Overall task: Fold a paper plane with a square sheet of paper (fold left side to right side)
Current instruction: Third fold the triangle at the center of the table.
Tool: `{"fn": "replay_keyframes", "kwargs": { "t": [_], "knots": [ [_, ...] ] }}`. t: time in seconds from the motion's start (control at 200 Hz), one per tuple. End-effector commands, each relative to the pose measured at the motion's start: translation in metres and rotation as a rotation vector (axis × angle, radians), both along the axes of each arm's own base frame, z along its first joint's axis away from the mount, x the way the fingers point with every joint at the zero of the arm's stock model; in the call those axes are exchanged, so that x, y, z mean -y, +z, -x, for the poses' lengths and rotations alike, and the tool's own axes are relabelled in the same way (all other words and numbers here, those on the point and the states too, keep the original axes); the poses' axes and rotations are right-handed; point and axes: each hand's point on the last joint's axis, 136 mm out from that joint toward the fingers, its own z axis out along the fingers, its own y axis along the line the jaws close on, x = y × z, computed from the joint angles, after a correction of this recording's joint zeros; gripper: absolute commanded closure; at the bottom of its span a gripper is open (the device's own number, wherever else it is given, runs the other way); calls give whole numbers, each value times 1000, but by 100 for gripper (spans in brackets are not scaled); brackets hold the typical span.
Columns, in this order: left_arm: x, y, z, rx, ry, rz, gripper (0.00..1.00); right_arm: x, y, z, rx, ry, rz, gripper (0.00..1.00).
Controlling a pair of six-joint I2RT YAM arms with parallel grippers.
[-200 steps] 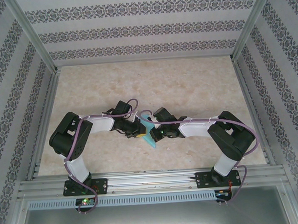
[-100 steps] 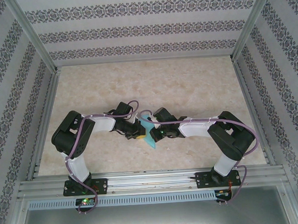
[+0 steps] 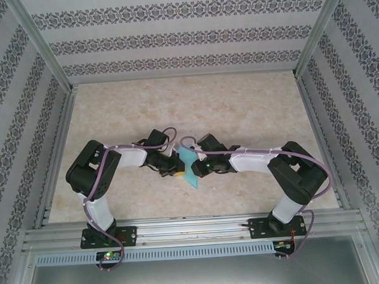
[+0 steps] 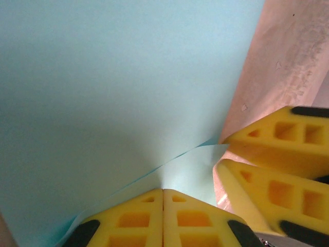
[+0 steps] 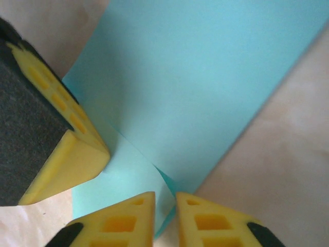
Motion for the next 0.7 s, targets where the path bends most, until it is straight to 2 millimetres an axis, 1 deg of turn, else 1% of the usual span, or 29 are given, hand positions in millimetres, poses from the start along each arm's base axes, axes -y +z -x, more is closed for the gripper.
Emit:
{"fn": "replay_keyframes", "kwargs": {
  "t": [0.0, 0.085, 0.155, 0.2, 0.28, 0.345, 0.46, 0.56, 0.694],
  "knots": [
    [-27, -51, 27, -114, 14, -182, 93, 0, 33, -11, 26, -39, -59, 74],
    [-26, -52, 27, -114, 18, -179, 93, 8, 42, -8, 10, -68, -82, 69],
    [-26, -50, 27, -111, 19, -175, 94, 10, 49, 3, -24, -73, -116, 69],
    [-26, -51, 26, -111, 20, -177, 93, 8, 53, 13, -60, -66, -158, 73],
    [-26, -50, 26, -110, 21, -174, 94, 2, 55, 31, -141, -74, -233, 85],
    [-25, -49, 25, -107, 23, -172, 93, -5, 52, 45, -210, -74, -283, 93],
    [-24, -47, 23, -100, 26, -170, 94, -24, 44, 65, -301, -53, -315, 99],
    [-24, -47, 23, -98, 27, -170, 93, -34, 34, 69, -324, -49, -297, 100],
    [-23, -48, 22, -99, 30, -165, 93, -35, 18, 64, -334, -87, -260, 100]
  ]
}}
